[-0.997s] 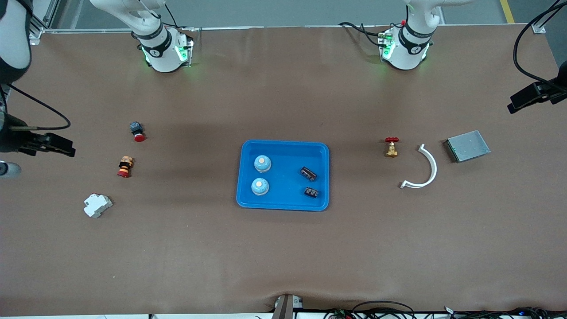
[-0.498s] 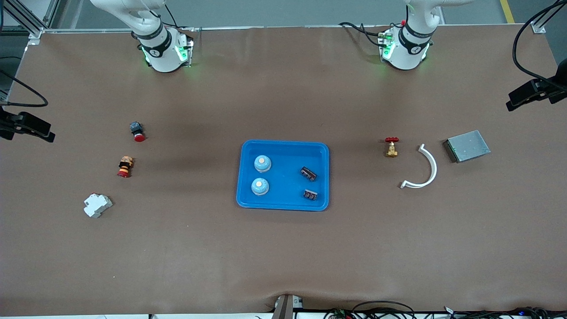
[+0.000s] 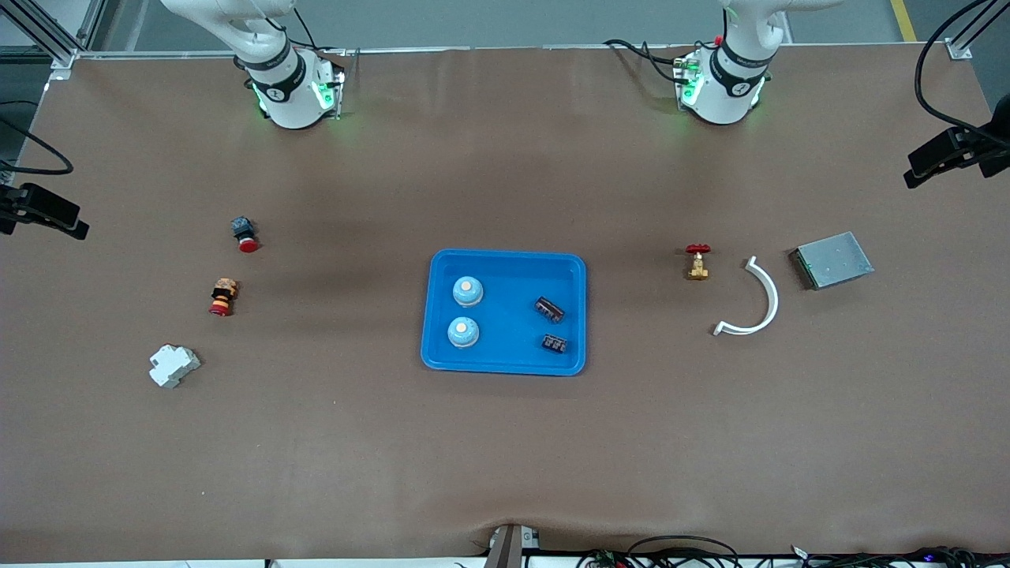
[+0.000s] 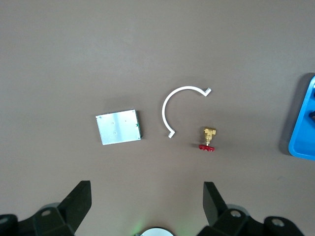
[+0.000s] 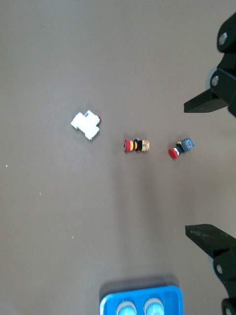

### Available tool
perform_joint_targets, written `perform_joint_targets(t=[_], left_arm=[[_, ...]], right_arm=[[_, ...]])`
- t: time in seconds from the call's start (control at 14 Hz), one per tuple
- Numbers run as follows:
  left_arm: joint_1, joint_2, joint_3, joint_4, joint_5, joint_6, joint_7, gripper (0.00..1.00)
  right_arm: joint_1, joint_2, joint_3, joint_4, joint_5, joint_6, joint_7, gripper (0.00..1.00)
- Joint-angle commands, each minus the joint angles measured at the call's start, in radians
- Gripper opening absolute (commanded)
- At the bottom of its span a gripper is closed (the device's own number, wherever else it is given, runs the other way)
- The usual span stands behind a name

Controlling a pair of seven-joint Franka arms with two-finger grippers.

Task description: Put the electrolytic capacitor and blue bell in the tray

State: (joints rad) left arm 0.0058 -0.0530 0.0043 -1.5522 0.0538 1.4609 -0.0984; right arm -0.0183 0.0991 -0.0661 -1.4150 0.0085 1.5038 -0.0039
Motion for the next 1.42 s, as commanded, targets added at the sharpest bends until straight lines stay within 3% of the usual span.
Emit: perform_joint_targets(t=[0.0,0.5,1.35], left_arm=[[0.003,-0.010,0.000,-0.002,-0.003,0.012,0.025,1.00],[0.003,-0.021,0.000,-0.014,-0.006,0.012,0.023,1.00],[0.000,-0.021,-0.004,-0.002,-0.017,0.007,0.023,1.00]], right_arm=[[-0.012,-0.038,0.009,-0.054,0.039,0.045,0.007,1.00],[-0.012,-0.107,0.009,-0.165,0.065,0.130,0.007,1.00],[-0.009,-0.102,0.011,-0.150,0.064,0.130,0.005,1.00]])
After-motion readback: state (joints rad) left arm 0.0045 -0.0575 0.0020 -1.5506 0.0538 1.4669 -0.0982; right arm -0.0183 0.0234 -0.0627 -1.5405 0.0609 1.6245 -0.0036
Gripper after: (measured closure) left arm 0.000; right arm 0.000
